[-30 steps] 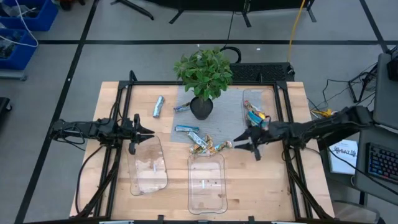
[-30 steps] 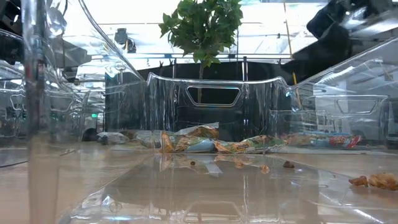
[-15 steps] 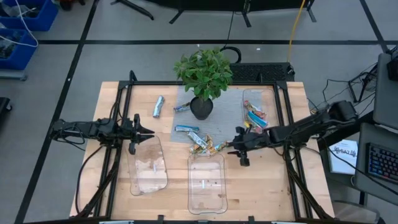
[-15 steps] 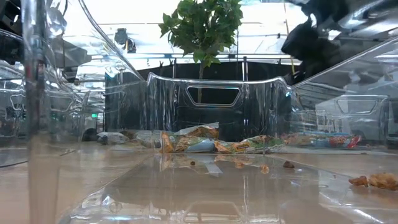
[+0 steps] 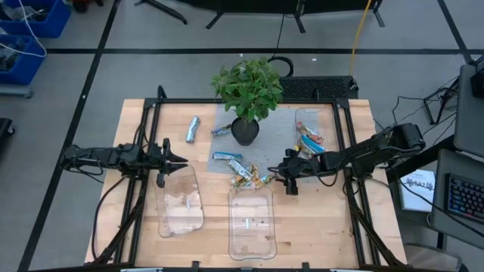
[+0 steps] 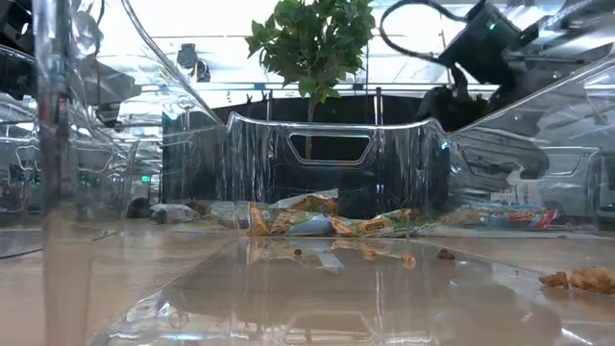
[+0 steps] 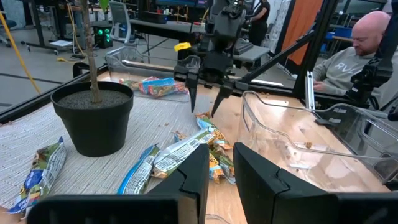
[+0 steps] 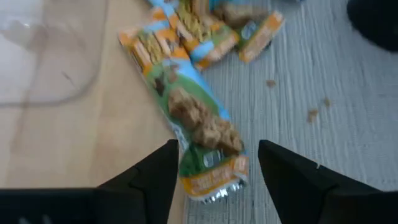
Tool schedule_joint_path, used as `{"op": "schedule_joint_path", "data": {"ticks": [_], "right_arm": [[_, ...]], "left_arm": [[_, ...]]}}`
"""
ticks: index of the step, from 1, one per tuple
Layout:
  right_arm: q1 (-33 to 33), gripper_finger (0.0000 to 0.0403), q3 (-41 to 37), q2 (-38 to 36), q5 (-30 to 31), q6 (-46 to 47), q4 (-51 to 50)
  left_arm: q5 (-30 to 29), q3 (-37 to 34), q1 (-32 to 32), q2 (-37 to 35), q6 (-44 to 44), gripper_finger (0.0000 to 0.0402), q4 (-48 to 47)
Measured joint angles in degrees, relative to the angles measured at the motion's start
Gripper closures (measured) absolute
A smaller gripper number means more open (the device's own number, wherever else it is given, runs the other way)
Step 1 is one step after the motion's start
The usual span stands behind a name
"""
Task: Pick and place Granola Bars by type
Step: Put the right yellow granola bar into the middle transparent bin
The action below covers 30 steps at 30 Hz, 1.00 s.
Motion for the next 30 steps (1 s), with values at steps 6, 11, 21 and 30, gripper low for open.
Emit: {"op": "schedule_joint_path", "data": {"ticks": [6,11,21,30], "right_arm": [[-0.08,0.0191,0.00,3.62,-3.17,2.16,4.06],[-0.13,0.0198,0.00,5.84,-3.05,3.98,4.97],[-0.13,0.0303,0.00,5.85,-2.93,6.50,4.93],[-0.11,0.0396,0.00,5.85,-1.40,6.48,4.97]], "left_arm": [[-0.02,0.00,0.00,-0.01,0.00,0.0325,-0.02],[0.01,0.00,0.01,-0.01,0.00,0.0325,0.00],[0.03,0.00,0.01,0.01,0.01,0.0325,0.00],[0.01,0.00,0.01,0.00,0.02,0.0325,0.00]]}}
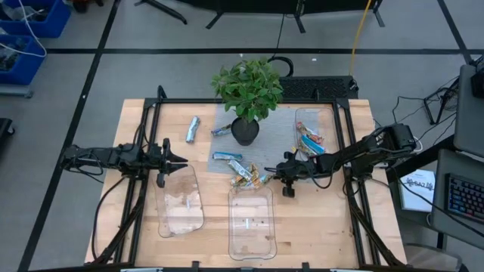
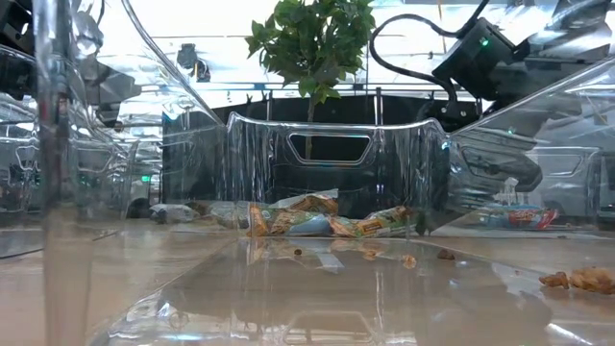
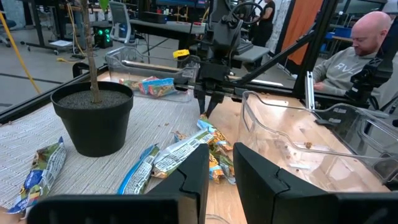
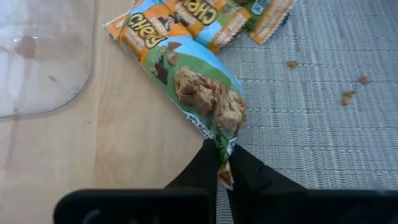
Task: Pick and place Granola Bars by type
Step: Put the right yellow granola bar into the middle transparent bin
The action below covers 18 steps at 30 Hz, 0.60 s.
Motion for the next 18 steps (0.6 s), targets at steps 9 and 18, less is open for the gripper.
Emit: {"op": "schedule_joint_path", "data": {"ticks": [9,18], "right_arm": [[0.00,0.0401,-0.02,-4.56,0.35,-0.72,2.39],[-0.02,0.0402,-0.04,-17.86,6.39,-2.14,-1.92]], "left_arm": [[0.00,0.00,0.01,0.00,0.00,0.0325,0.00],[-0.01,0.00,0.00,0.00,-0.02,0.0325,0.00]]}}
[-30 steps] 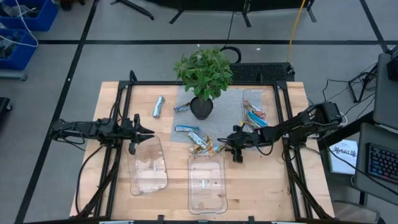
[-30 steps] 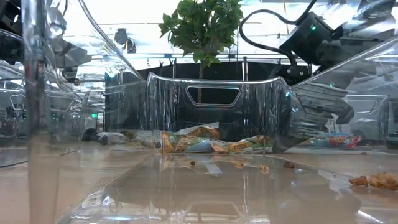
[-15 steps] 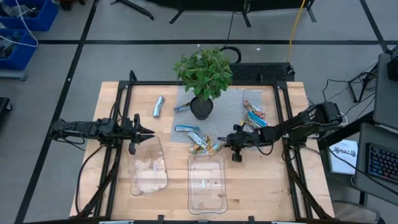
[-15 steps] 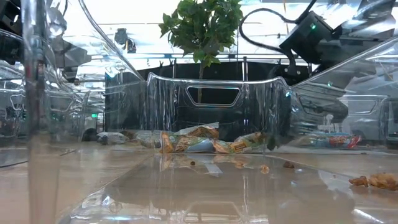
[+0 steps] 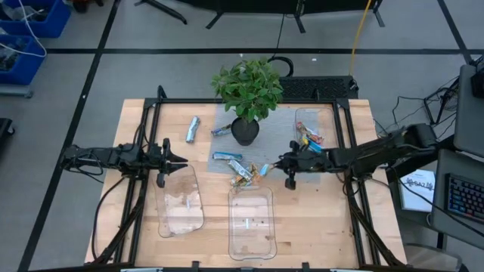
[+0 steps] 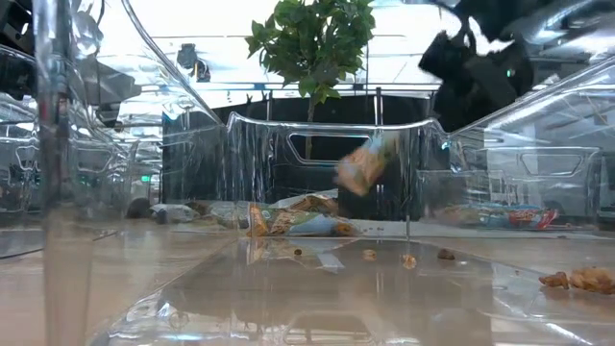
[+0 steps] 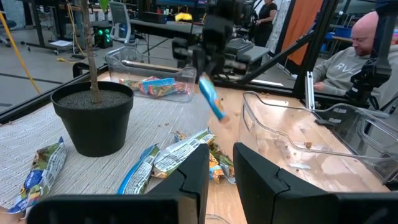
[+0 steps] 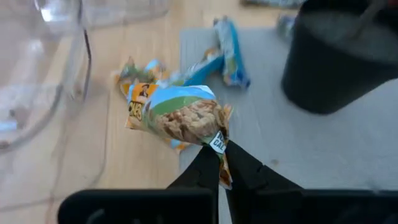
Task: Pick and place Granola Bars by type
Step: Put the right yellow granola bar into the middle transparent bin
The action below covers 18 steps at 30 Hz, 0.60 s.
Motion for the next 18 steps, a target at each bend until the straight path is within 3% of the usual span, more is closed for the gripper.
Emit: {"op": "schedule_joint_path", "data": {"ticks": [10,18], "right_arm": [[1.28,0.0402,-0.02,-10.98,-1.85,-1.23,-0.23],[6.43,0.0403,-0.02,-16.58,-3.65,-1.26,0.86]], "left_arm": [[0.01,0.00,-0.01,0.02,0.02,0.0325,0.00],[0.01,0.00,-0.01,0.00,0.01,0.0325,0.00]]}}
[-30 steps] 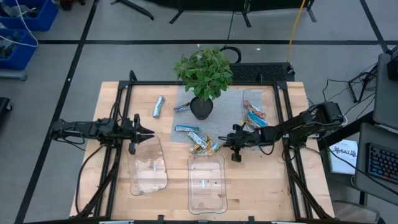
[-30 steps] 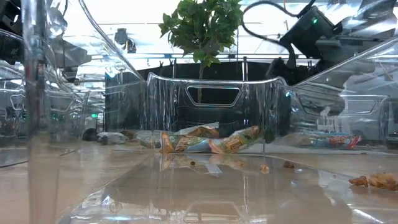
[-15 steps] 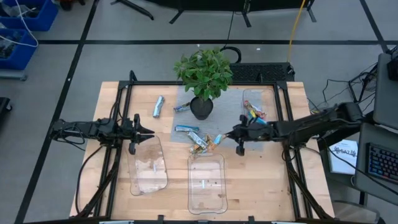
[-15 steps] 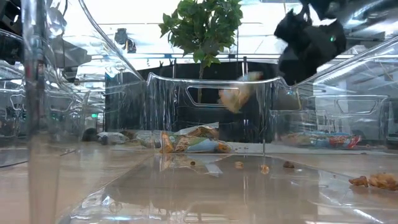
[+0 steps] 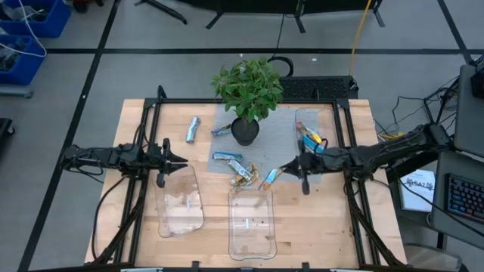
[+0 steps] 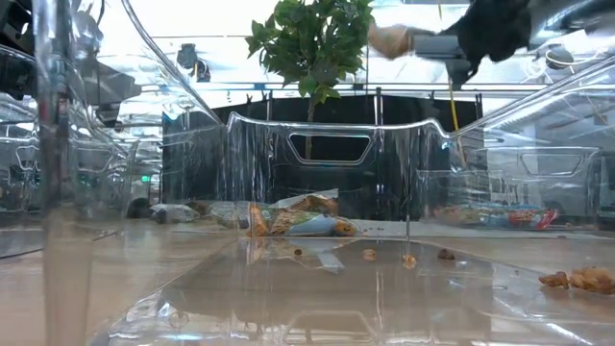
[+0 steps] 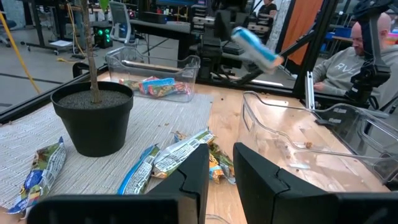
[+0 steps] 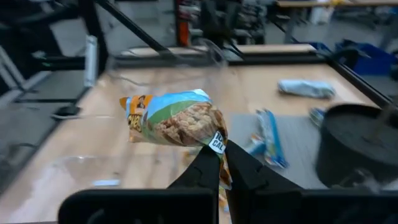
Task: Pick and place Granola Bars by type
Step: Put the right yellow granola bar into the middle transparent bin
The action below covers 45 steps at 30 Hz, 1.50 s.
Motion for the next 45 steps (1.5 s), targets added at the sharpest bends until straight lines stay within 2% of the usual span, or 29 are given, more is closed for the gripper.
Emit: {"op": "schedule_joint_path", "data": {"ticks": [8,17,26,31,34,41,45], "right_arm": [[6.74,0.0403,0.00,1.18,-0.02,-0.19,8.04],[12.92,0.0403,0.00,9.86,-0.03,-1.53,21.91],[15.49,0.0403,0.00,18.67,-0.07,-1.49,34.27],[15.73,0.0403,0.06,22.35,-3.12,-1.44,40.76],[15.75,0.0403,1.64,23.61,-3.62,-1.11,40.54],[15.77,0.0403,6.44,26.52,-9.87,-2.72,38.87],[15.75,0.0403,7.37,26.58,-10.33,-3.40,35.87]], "left_arm": [[0.00,0.00,0.01,0.01,0.00,0.0325,0.00],[0.00,0.00,0.00,0.01,0.00,0.0325,0.00],[0.00,0.00,0.00,0.02,0.00,0.0325,0.00],[0.00,0.00,0.00,0.02,0.00,0.0325,0.00],[0.00,0.00,0.00,0.02,0.00,0.0325,0.00],[0.00,0.00,0.02,0.02,-0.02,0.0325,0.00],[0.00,0.00,0.00,0.02,0.00,0.0325,0.02]]}}
